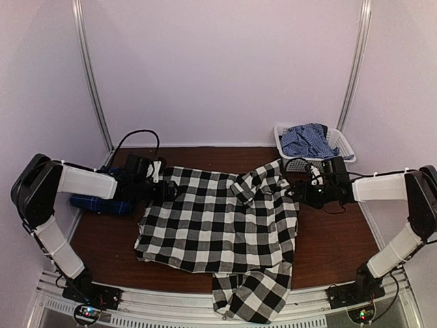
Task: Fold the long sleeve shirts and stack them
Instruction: Adjust the flattened shirt at the center of the board.
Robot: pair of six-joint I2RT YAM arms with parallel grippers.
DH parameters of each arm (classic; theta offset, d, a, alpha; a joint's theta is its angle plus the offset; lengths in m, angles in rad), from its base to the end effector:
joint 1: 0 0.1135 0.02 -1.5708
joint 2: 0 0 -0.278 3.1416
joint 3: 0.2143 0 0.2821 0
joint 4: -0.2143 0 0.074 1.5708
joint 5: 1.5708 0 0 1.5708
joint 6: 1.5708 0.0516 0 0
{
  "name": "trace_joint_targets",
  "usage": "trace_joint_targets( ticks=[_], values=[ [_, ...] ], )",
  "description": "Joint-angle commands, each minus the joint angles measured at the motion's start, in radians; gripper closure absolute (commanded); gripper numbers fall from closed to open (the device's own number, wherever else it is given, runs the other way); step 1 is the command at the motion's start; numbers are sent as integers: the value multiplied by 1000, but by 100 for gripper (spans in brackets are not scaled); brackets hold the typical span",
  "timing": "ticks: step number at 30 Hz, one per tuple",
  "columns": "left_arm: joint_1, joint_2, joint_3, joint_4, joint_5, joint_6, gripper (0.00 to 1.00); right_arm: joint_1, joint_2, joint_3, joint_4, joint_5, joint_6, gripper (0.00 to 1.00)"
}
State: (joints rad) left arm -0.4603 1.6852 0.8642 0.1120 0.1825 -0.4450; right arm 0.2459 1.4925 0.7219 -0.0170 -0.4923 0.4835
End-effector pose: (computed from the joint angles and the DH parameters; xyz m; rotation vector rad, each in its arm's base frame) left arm 0.3346 -0.1764 0.1476 0.1172 2.3567 -0.6680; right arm 0.3065 0.1021 0.1570 0.0376 2.4341 0.9250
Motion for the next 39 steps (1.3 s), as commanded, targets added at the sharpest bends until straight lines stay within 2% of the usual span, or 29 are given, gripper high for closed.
trace_joint_targets(
  ticks=[1,5,7,10,15,18,21,24,28,30,32,36,39],
  values=[
    [-16,12,-82,138,104,-22,11,-5,48,-42,79,-17,-12,12],
    [-39,9,-144,251,163,-53,13,-5,70,-67,117,-45,-4,15],
    [-49,7,-167,290,170,-71,14,-7,79,-72,121,-47,-7,20],
    [-60,14,-198,334,177,-105,15,-12,70,-74,109,-54,-27,33],
    [-63,24,-251,356,137,-137,18,-17,32,-48,27,-6,-72,65],
    [-66,21,-276,359,117,-144,19,-17,2,-15,-58,53,-100,79],
    [-74,16,-288,351,87,-143,19,-15,-36,36,-157,121,-126,93],
    [-87,16,-287,332,48,-134,20,-2,-76,102,-270,236,-151,100],
    [-100,26,-284,312,20,-127,20,39,-93,196,-395,383,-164,100],
    [-103,30,-285,309,17,-127,20,74,-83,223,-412,440,-158,96],
    [-105,33,-284,302,12,-127,20,105,-58,238,-422,481,-147,84],
    [-109,28,-276,274,7,-125,20,139,-5,223,-421,538,-131,46],
    [-110,33,-277,267,-2,-121,20,142,-30,175,-395,546,-124,25]
  ],
)
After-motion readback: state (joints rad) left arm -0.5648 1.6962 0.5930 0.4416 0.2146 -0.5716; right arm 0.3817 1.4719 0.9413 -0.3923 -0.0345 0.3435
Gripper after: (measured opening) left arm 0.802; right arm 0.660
